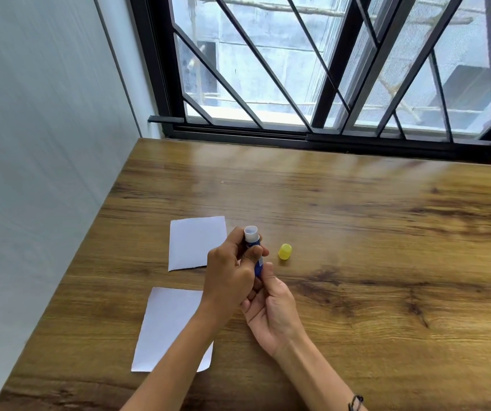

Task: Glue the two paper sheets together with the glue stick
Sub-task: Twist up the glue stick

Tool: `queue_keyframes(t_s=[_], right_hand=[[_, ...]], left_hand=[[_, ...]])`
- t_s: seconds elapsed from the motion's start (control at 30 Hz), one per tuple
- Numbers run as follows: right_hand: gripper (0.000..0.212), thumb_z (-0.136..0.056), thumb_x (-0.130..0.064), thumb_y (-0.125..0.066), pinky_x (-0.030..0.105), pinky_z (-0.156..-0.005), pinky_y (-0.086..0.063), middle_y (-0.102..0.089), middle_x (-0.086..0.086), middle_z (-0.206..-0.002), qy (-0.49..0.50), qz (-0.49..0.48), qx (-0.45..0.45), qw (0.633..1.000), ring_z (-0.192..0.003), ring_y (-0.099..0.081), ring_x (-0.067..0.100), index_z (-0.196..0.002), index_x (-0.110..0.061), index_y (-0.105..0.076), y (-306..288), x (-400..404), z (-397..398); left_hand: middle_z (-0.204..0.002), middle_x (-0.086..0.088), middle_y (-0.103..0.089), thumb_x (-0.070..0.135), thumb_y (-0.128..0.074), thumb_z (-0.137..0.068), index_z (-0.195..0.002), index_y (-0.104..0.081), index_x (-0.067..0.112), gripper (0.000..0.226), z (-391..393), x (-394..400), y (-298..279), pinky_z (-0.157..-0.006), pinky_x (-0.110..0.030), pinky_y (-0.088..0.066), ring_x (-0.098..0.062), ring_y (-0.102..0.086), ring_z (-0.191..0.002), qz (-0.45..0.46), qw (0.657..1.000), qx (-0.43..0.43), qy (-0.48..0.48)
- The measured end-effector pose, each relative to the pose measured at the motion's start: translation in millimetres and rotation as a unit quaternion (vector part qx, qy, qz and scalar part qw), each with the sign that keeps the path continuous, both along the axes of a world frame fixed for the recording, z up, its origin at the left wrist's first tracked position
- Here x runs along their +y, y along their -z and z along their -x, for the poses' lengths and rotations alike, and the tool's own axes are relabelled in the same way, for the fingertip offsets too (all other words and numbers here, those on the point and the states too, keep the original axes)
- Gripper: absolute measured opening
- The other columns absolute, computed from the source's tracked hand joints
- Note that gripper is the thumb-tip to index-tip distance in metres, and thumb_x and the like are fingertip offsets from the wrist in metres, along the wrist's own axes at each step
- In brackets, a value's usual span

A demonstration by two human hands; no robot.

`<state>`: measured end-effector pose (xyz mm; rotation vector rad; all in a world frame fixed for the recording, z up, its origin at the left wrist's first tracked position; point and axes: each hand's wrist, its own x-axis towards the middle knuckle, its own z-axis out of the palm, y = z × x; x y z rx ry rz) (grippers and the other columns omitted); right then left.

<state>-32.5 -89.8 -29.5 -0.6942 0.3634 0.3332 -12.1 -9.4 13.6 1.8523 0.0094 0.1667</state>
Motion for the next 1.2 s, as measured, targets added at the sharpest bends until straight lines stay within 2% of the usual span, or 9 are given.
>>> queue_keyframes(t_s=[0.13,0.27,0.37,0.43,0.53,0.73,0.9,1.07,1.2], right_hand=[[0.035,-0.077,-0.023,-0.062,0.022,-0.055,-0.053,-0.069,0.007,-0.079,-0.003,-0.019,-0.037,0.999,-0.064,-0.062,0.013,-0.108,-0.006,-0.06,-2.6,-3.1,0.2],[0.017,-0.086,-0.019,-0.051,0.018,-0.045,-0.046,-0.064,0.003,-0.061,-0.004,0.008,-0.017,1.0,-0.049,-0.057,0.009,-0.089,-0.007,-0.063,-5.3,-4.4,-1.1],[0.038,-0.093,-0.03,-0.042,0.021,-0.042,-0.041,-0.061,0.003,-0.054,0.008,0.017,0.019,1.0,-0.044,-0.055,0.01,-0.073,-0.009,-0.066,-4.3,-0.5,-0.4],[0.039,-0.089,-0.037,-0.044,0.024,-0.048,-0.044,-0.063,0.006,-0.06,0.008,0.016,0.017,1.0,-0.051,-0.058,0.014,-0.075,-0.01,-0.07,-3.0,1.7,0.5],[0.036,-0.084,-0.038,-0.048,0.029,-0.063,-0.047,-0.066,0.01,-0.079,-0.005,-0.001,-0.003,1.0,-0.068,-0.06,0.018,-0.093,-0.009,-0.07,-0.8,1.0,0.0],[0.019,-0.082,-0.021,-0.053,0.02,-0.05,-0.048,-0.064,0.005,-0.064,-0.007,0.004,-0.029,1.0,-0.052,-0.057,0.011,-0.087,-0.007,-0.065,-7.9,-3.8,-1.0],[0.044,-0.088,-0.038,-0.043,0.023,-0.046,-0.044,-0.063,0.005,-0.055,-0.008,0.012,0.001,1.0,-0.047,-0.057,0.012,-0.066,-0.012,-0.072,-7.1,0.1,-0.6],[0.037,-0.082,-0.037,-0.047,0.026,-0.054,-0.048,-0.065,0.006,-0.071,-0.052,-0.004,-0.029,0.998,-0.057,-0.058,0.015,-0.099,-0.008,-0.062,-5.4,-1.1,1.6],[0.024,-0.078,-0.03,-0.053,0.025,-0.055,-0.048,-0.062,0.002,-0.063,-0.03,0.011,-0.028,0.999,-0.055,-0.056,0.012,-0.088,-0.011,-0.064,-5.2,-1.8,0.5]], left_hand=[[-0.074,0.009,-0.066,0.002,-0.053,-0.087,-0.082,-0.056,0.021,0.02,-1.8,4.5,-2.8,-0.067,-0.018,-0.054,-0.004,-0.065,-0.07,0.022,1.0,0.006,-0.003],[-0.074,0.006,-0.067,0.001,-0.052,-0.087,-0.082,-0.056,0.02,0.02,-0.9,3.5,-3.1,-0.07,-0.023,-0.055,-0.003,-0.065,-0.069,0.031,0.999,0.014,-0.001],[-0.075,0.006,-0.068,0.002,-0.052,-0.087,-0.081,-0.056,0.022,0.021,-0.8,2.2,-3.0,-0.069,-0.026,-0.056,-0.004,-0.065,-0.068,0.035,0.999,0.019,-0.003],[-0.074,0.007,-0.068,0.002,-0.052,-0.087,-0.08,-0.055,0.023,0.023,-1.2,2.1,-3.8,-0.071,-0.025,-0.055,-0.003,-0.064,-0.068,0.041,0.999,0.021,-0.005],[-0.074,0.006,-0.067,0.001,-0.051,-0.087,-0.08,-0.055,0.024,0.024,-1.9,3.7,-4.3,-0.072,-0.027,-0.056,-0.001,-0.064,-0.069,0.045,0.999,0.024,-0.003],[-0.074,0.005,-0.068,0.004,-0.051,-0.088,-0.082,-0.055,0.025,0.022,-2.2,5.8,-5.2,-0.073,-0.027,-0.055,-0.009,-0.066,-0.072,0.066,0.997,0.031,-0.004],[-0.072,0.01,-0.068,0.005,-0.053,-0.088,-0.081,-0.056,0.028,0.024,-1.4,3.5,-4.7,-0.075,-0.036,-0.057,-0.011,-0.067,-0.075,0.062,0.997,0.035,-0.004],[-0.076,0.005,-0.068,0.006,-0.051,-0.089,-0.082,-0.056,0.027,0.023,-0.9,5.9,-5.9,-0.076,-0.046,-0.057,-0.015,-0.067,-0.078,0.084,0.995,0.049,-0.011],[-0.074,0.007,-0.069,0.004,-0.052,-0.088,-0.082,-0.056,0.026,0.023,-0.5,5.6,-5.7,-0.075,-0.039,-0.057,-0.011,-0.067,-0.076,0.075,0.996,0.043,-0.013]])
